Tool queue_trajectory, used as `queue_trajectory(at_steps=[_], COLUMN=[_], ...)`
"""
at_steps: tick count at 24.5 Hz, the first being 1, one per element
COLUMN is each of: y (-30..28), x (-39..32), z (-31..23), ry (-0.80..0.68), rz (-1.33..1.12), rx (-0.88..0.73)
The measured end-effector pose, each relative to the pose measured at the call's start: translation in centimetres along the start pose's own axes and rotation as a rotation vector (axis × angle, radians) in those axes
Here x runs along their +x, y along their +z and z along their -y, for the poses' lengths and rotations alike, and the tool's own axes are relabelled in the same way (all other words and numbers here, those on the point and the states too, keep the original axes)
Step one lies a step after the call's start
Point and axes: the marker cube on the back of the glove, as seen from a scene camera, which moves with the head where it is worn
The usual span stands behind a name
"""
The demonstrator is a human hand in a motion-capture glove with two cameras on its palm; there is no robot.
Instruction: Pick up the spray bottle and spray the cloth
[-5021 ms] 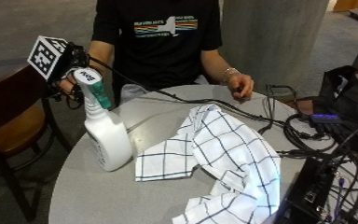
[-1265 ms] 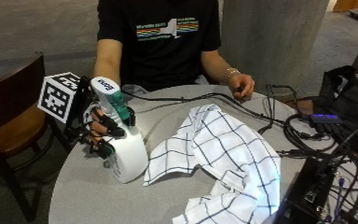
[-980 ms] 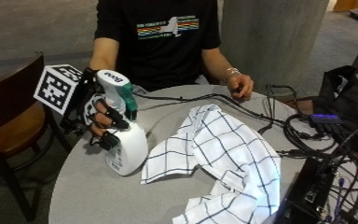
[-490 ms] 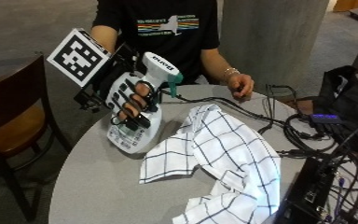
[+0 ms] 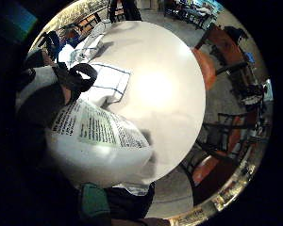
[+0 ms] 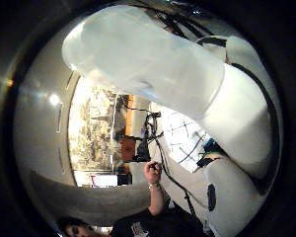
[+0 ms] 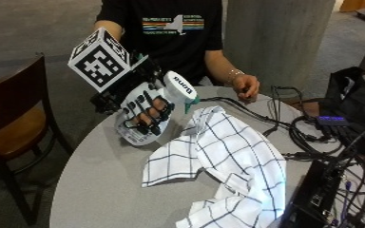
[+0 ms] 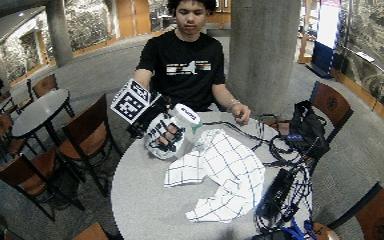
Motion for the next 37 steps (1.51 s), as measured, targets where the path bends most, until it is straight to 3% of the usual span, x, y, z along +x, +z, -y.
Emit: queue_trajectory(at_steps=[11,37], y=[-0.1,-0.9], x=[-0.6,-0.3], z=[-0.4,-1.4], ry=[0.040,0.064], rz=[-0.157,-0.199], rx=[-0.035,-0.065])
